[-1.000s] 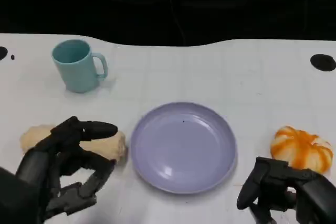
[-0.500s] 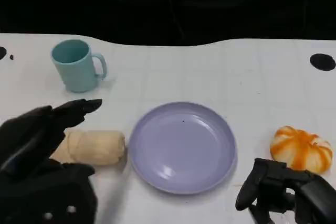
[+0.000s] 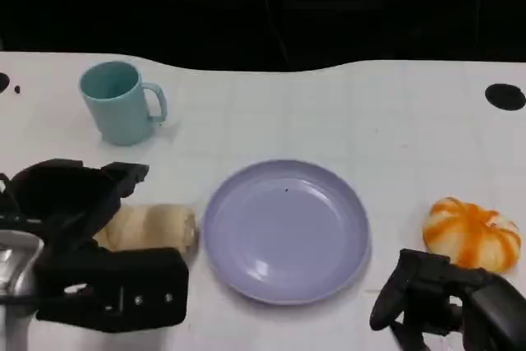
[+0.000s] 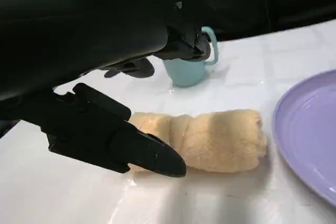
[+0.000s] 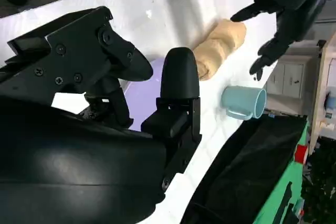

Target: Grasp the towel on the left side of the plate with the left hand and place it into the plate.

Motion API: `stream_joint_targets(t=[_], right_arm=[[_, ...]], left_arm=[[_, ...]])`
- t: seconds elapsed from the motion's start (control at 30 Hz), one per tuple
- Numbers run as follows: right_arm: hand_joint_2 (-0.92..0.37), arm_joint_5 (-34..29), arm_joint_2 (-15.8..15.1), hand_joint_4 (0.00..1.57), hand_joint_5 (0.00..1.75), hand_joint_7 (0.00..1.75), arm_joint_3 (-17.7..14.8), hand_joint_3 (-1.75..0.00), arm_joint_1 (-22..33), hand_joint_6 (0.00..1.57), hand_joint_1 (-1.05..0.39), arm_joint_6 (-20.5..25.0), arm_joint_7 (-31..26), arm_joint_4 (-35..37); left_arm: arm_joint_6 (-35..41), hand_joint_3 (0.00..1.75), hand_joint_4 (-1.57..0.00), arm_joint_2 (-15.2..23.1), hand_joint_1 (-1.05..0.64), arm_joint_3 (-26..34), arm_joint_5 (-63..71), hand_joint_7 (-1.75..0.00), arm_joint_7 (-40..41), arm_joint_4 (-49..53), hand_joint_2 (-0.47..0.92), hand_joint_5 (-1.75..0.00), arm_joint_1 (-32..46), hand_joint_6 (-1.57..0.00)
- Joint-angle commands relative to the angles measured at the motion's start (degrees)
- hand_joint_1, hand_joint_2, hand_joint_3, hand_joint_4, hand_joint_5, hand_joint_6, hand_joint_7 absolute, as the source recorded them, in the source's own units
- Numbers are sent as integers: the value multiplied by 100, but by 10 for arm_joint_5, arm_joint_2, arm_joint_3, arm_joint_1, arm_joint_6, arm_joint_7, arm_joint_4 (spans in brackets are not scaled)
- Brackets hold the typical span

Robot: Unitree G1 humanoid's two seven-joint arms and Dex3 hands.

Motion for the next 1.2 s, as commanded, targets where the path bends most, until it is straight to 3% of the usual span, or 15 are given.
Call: stream_joint_targets(t=[0.03,0.47,0.53,0.67,0.7,0.73,0.77,0.8,0.83,0.87,0.93,1.13,1.2], right_arm=[[-59,-3,-5,73,175,138,-2,-106,4,66,-4,0,-1,-10],[-58,0,-4,74,175,139,-4,-108,15,66,-5,1,-1,-21],[-58,-1,-5,74,175,139,-4,-108,14,66,-5,1,-1,-19],[-58,-3,-4,73,174,139,-2,-108,12,66,-6,1,-2,-18],[-57,-3,-4,73,174,139,-2,-108,12,66,-7,1,-2,-19],[-57,-1,-3,73,174,139,-2,-108,11,66,-7,1,-1,-18],[-57,1,-3,73,175,139,-3,-108,11,66,-7,0,-1,-18],[-57,2,-2,73,175,139,-3,-108,10,66,-7,-1,-1,-17],[-57,2,-2,74,175,139,-3,-108,10,66,-7,-1,0,-17],[-57,1,-3,74,175,139,-4,-108,11,66,-7,0,0,-18],[-57,1,-5,74,175,139,-6,-108,11,66,-6,2,1,-18],[-58,6,-5,74,175,139,-12,-110,14,66,-4,1,4,-17],[-58,8,-5,73,175,139,-14,-110,16,66,-4,1,5,-16]], left_arm=[[-1,0,-32,-18,-56,-25,12,0,-6,86,89,-12,-41,-26],[-61,1,-46,-82,-43,-77,-11,-2,86,388,91,-7,-145,-36],[-72,8,-52,-87,-37,-79,-15,-3,107,414,92,-7,-149,-41],[-112,28,-70,-94,-24,-60,-44,-7,191,447,92,-10,-142,-72],[-127,24,-87,-94,-21,-53,-52,-10,223,452,92,-67,-138,-96],[-140,19,-84,-90,-22,-51,-51,-12,257,457,92,-110,-134,-110],[-153,14,-83,-87,-22,-51,-51,-45,286,461,92,-142,-132,-107],[-166,18,-86,-82,-21,-50,-51,-113,306,463,91,-161,-129,-86],[-175,24,-87,-79,-21,-49,-52,-143,322,463,92,-168,-127,-76],[-179,29,-87,-78,-22,-44,-56,-159,331,457,92,-171,-123,-71],[-184,36,-85,-80,-21,-27,-70,-171,348,438,91,-174,-111,-63],[-147,37,-83,-93,-22,11,-85,-175,352,343,87,-175,-85,-55],[-142,56,-84,-99,-22,21,-93,-175,350,311,77,-175,-79,-57]])
